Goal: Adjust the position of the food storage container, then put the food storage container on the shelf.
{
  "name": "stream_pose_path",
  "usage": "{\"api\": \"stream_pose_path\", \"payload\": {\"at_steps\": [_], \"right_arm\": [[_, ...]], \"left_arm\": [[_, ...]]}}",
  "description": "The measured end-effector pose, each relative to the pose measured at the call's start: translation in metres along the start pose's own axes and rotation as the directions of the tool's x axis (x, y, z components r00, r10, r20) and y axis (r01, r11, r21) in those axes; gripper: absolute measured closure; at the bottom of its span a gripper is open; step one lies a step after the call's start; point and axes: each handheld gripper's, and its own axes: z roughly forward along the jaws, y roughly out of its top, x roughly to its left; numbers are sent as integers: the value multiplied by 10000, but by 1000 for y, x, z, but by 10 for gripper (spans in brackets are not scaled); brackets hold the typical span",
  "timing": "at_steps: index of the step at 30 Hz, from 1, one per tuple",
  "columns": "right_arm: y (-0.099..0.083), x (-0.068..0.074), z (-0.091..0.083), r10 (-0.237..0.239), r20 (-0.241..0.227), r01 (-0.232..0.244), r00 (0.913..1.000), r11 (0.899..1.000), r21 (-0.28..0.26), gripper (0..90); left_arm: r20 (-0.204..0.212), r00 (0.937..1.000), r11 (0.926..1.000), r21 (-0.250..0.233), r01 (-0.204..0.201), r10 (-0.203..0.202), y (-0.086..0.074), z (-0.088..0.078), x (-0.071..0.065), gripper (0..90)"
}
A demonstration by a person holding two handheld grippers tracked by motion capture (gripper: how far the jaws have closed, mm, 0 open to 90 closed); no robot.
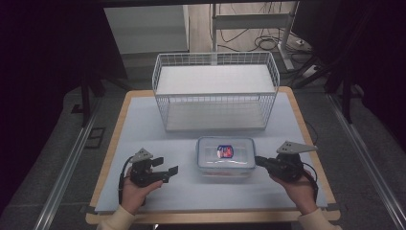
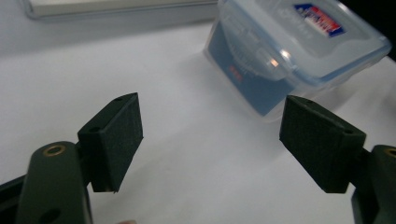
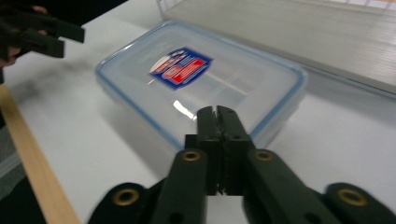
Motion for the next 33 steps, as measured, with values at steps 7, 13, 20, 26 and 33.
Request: {"api": "stream_pose_path", "payload": {"at_steps": [7,13,20,26,33], "right_arm": [[0,-13,1,707,93,-704,9975,9972,-253,337],[8,-16,2,870,-201,-881,9960,9941,-636,213],[19,-17,10,643,-30,-643,9979,9979,-113,249],[17,-20,16,797,92,-798,9968,9968,83,203],[8,-30,10,1805,-18,-1802,9836,9824,500,196]], "left_arm": [[340,9988,9993,-77,357,-354,17,2,-4,213],[317,9976,9980,123,617,-621,28,7,-6,213],[248,9984,9984,268,494,-501,42,12,-12,211],[383,9964,9970,198,748,-755,47,16,-9,212],[730,9909,9931,387,1109,-1135,44,23,-8,213]]}}
